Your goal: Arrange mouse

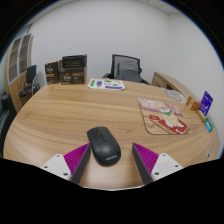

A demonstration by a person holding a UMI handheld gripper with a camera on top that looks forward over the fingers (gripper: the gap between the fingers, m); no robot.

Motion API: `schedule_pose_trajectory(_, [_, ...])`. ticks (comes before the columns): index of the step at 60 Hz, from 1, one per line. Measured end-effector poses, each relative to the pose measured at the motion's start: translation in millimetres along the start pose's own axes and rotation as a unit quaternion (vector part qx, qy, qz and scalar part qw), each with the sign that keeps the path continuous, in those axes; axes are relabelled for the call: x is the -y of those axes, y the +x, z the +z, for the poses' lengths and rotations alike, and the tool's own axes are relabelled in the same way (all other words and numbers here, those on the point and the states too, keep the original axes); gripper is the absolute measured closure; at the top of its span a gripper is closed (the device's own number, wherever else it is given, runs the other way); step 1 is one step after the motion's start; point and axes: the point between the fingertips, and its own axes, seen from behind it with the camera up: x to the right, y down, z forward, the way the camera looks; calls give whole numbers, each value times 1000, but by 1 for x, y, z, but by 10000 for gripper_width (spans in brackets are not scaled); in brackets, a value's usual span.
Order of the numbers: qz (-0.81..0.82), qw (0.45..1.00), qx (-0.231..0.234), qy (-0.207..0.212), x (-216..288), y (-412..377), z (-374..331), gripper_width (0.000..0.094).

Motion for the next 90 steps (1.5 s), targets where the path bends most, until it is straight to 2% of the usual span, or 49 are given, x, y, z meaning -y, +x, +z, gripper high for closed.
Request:
schedule_pose_trajectory(33, [27, 1000, -2, -11, 29, 9, 43, 68])
schedule_pose_trajectory(46, [43, 999, 1, -34, 32, 5, 50, 94])
schedule_pose_trajectory(49, [48, 998, 7, -39, 31, 2, 49, 145])
schedule_pose_trajectory(52, [51, 998, 17, -42, 28, -3, 47, 240])
schedule_pose_trajectory(54, [47, 998, 23, -41, 28, -7, 46, 334])
schedule_pose_trajectory(55, [42, 998, 25, -41, 27, -8, 46, 443])
schedule_pose_trajectory(66, [39, 998, 27, -51, 25, -8, 42, 587])
schedule_pose_trajectory(72, [27, 998, 23, -48, 25, -6, 40, 628])
schedule_pose_trajectory(80, [34, 998, 28, -39, 38, -5, 28, 634])
schedule_pose_trajectory(90, [52, 998, 22, 12, 118, 33, 1, 632])
